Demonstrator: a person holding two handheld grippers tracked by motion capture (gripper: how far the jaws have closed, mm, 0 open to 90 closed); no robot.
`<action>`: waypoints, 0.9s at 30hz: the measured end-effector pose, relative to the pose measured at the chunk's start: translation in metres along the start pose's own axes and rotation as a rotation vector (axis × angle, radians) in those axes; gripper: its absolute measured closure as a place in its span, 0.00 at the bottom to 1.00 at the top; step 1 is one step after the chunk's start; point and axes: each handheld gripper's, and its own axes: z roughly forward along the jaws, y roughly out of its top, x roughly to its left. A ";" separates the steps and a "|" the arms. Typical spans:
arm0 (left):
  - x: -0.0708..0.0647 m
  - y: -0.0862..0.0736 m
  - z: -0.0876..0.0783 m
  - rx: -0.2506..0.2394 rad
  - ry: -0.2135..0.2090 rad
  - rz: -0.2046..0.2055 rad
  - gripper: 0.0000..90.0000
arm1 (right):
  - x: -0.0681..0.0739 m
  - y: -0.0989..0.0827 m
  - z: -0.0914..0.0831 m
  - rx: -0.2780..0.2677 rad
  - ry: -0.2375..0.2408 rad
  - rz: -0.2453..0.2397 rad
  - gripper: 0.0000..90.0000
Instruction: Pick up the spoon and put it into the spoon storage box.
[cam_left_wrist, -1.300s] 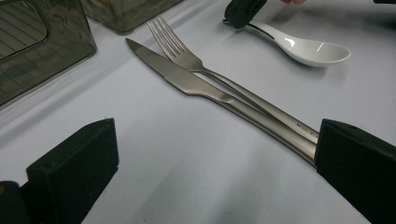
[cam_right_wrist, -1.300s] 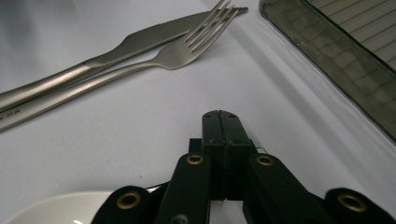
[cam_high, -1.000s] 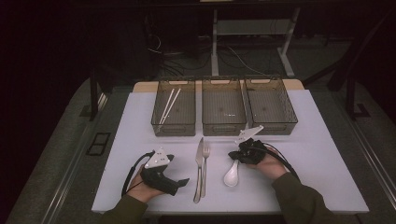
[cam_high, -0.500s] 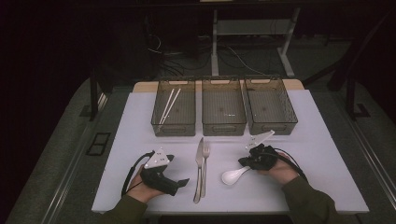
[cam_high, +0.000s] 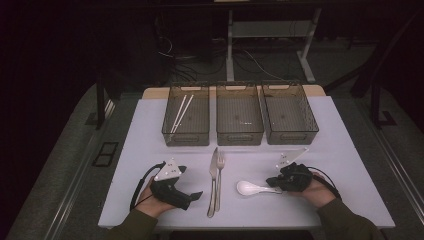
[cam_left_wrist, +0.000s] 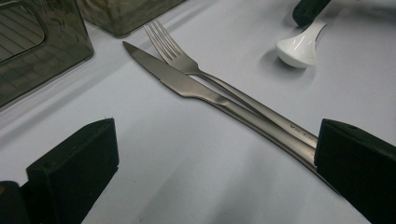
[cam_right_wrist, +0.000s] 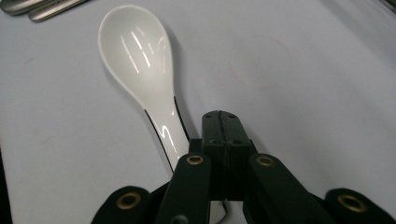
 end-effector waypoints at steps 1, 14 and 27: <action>0.000 0.000 0.000 0.001 -0.001 0.002 0.00 | 0.000 -0.001 -0.001 -0.003 -0.001 0.001 1.00; 0.001 0.000 0.000 -0.008 -0.008 -0.004 0.00 | -0.004 0.003 -0.011 -0.171 0.042 0.102 0.54; 0.000 0.000 0.001 -0.010 -0.012 0.001 0.00 | 0.018 0.017 0.012 -0.184 0.061 0.066 0.39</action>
